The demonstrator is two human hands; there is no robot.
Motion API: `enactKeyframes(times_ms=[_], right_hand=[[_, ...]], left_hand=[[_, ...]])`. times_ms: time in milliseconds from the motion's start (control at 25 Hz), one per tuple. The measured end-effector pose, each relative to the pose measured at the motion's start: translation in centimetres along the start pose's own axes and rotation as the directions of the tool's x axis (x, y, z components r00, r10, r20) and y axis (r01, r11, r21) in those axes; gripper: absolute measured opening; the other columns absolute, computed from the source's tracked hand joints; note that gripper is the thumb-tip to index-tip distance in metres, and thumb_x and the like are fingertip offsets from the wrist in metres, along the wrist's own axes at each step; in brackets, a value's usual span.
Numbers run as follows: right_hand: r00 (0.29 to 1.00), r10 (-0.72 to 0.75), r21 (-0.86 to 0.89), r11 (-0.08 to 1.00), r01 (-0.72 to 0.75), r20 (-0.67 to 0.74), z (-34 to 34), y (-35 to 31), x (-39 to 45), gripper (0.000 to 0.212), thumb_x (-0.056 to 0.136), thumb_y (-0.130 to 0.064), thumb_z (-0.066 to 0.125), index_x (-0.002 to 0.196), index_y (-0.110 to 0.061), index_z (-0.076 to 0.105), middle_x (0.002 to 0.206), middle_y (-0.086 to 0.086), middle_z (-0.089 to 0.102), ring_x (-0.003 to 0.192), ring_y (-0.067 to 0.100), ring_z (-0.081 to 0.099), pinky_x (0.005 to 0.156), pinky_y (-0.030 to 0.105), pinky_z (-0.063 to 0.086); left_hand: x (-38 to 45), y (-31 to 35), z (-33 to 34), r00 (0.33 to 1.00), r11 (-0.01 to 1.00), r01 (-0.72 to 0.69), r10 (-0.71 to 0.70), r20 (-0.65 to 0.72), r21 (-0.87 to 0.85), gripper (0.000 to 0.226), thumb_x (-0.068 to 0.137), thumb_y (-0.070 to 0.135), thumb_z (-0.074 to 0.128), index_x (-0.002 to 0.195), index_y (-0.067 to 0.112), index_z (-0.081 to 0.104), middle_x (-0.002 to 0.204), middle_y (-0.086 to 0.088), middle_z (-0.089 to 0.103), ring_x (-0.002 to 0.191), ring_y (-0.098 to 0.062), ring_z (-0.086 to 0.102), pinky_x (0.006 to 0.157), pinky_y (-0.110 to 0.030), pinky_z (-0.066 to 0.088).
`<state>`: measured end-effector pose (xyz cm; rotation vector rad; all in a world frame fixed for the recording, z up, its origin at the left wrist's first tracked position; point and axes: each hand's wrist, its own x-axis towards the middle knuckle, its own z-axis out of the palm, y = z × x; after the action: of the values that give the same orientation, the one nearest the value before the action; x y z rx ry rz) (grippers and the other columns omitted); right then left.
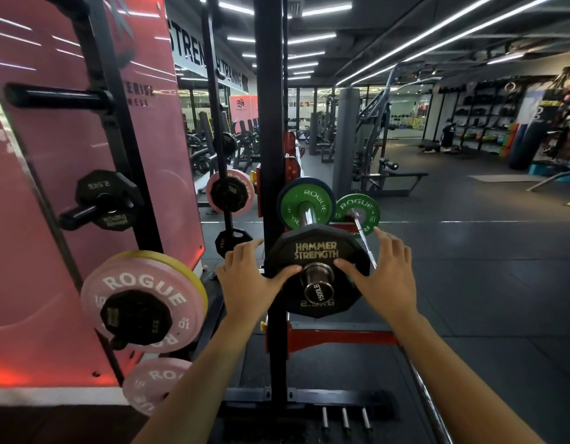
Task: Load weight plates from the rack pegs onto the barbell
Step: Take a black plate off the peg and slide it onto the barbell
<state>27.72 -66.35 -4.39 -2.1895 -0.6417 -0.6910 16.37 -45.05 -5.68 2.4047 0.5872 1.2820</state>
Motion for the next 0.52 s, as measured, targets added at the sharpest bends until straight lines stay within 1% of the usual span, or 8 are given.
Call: enactKeyframes(times_ms=[160,440,520], right_hand=[[0.999,0.019,-0.013,1.000,-0.018,0.037,2.0,0.9,2.5,0.097,0.070,-0.074,0.062,0.142,-0.017,0.033,0.143,0.007,0.037,0.131,0.026,0.031,0.091,0.047,0.048],[0.999,-0.011,-0.046,0.999,0.013,0.040,7.0,3.3,9.6,0.096,0.071,-0.074,0.061,0.143,-0.018,0.034,0.144,0.004,0.037,0.131,0.025,0.031,0.095,0.044,0.045],[0.999,-0.009,-0.051,0.999,0.011,0.048,8.9,4.0,12.4,0.095,0.071,-0.074,0.062,0.143,-0.017,0.034,0.144,0.005,0.037,0.131,0.025,0.030,0.097,0.043,0.044]], left_hand=[[2.1,-0.8,2.7,0.999,0.999,0.047,-0.047,0.007,0.012,0.100,0.058,0.098,0.042,0.125,0.024,0.056,0.121,0.004,0.060,0.117,-0.021,0.050,0.091,-0.051,0.044],[8.2,-2.6,9.2,0.996,0.996,0.085,-0.086,-0.019,-0.028,0.095,0.059,0.092,0.055,0.124,0.023,0.055,0.121,0.002,0.059,0.117,-0.024,0.050,0.093,-0.051,0.040],[10.6,-3.2,11.3,0.995,0.995,0.087,-0.088,-0.039,-0.039,0.094,0.060,0.091,0.054,0.123,0.021,0.056,0.119,0.000,0.061,0.114,-0.026,0.053,0.092,-0.050,0.041]])
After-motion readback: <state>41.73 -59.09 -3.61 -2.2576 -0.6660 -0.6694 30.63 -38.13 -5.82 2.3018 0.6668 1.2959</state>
